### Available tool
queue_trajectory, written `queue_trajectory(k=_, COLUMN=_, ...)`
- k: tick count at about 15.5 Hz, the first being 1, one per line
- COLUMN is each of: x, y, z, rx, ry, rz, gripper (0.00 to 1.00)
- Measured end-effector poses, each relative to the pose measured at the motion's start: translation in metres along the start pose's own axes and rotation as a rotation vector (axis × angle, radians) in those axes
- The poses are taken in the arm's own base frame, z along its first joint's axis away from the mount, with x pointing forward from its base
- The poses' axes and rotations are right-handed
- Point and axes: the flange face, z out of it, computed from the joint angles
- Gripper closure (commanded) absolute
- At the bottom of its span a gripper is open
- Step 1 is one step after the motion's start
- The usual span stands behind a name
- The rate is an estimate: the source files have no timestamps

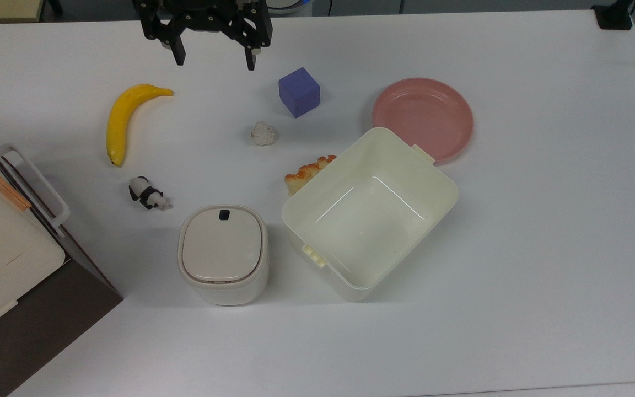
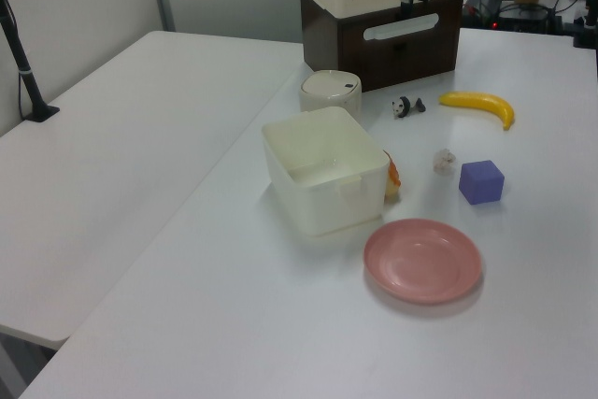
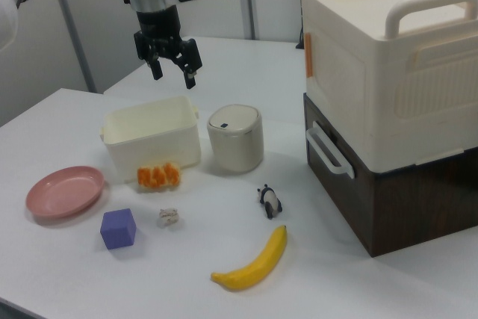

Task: Put the bread on a plate
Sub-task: 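Move the open gripper toward the orange bread roll beside the bin, then lower the gripper over the orange bread roll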

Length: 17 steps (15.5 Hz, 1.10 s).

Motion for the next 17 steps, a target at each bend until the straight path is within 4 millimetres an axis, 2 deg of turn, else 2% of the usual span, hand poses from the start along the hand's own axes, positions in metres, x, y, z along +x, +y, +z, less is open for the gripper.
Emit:
queue_trajectory(k=12, x=0.000, y=0.000, z=0.000, rx=0.000, ry=-0.001, rz=-0.047, gripper=0.00)
queue_trajectory(k=15, x=-0.001, y=-0.006, z=0.012, rx=0.002, ry=-0.024, rz=-0.089, gripper=0.00)
queue_trajectory(k=17, x=-0.003, y=-0.019, z=0.022, rx=0.003, ry=-0.048, rz=-0.131, gripper=0.06)
